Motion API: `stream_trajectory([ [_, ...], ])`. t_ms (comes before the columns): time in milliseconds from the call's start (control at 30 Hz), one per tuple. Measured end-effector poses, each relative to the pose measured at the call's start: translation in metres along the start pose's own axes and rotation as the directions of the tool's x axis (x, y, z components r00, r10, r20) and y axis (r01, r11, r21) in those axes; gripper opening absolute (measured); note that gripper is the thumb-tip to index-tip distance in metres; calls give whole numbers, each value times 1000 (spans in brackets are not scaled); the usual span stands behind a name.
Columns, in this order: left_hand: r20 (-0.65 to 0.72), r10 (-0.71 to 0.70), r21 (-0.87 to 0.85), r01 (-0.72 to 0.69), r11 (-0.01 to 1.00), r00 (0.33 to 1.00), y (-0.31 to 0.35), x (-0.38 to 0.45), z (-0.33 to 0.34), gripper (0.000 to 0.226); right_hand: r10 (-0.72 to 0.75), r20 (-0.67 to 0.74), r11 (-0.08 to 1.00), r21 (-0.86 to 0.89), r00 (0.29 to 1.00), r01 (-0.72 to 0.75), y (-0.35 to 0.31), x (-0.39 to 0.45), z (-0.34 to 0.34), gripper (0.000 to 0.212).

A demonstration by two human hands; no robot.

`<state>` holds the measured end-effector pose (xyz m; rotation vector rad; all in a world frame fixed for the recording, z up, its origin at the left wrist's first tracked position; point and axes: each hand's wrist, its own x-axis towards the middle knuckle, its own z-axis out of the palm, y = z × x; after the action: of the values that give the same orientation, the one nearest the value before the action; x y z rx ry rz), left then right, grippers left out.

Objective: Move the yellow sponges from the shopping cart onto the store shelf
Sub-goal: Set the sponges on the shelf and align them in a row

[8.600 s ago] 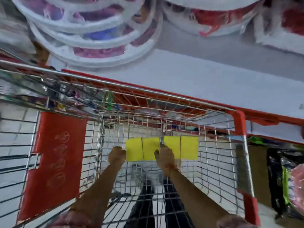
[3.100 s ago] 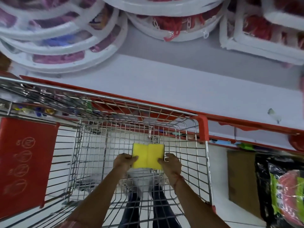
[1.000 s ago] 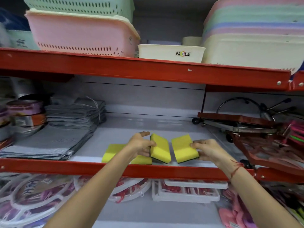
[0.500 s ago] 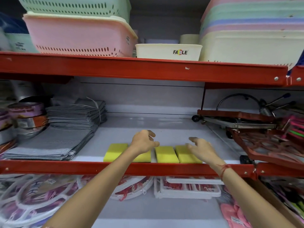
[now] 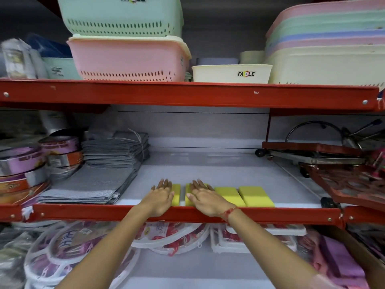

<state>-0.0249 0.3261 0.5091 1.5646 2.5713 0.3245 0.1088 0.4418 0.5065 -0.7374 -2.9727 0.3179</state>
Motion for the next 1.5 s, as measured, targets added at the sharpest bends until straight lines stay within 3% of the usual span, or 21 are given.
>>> stream_trajectory([
  [967,13,22,-25,-21,999,1000,27,1,18,56,-75,-98,996,-49,992,70,8,-30,9,51],
  [1200,28,16,-21,-15,1000,999,27,1,16,56,-75,-51,997,-37,996,73,6,-32,6,53],
  [1500,-66,182,-82,-187,979,981,48,-11,16,58,45,-168,998,46,985,-37,46,-48,-23,52],
])
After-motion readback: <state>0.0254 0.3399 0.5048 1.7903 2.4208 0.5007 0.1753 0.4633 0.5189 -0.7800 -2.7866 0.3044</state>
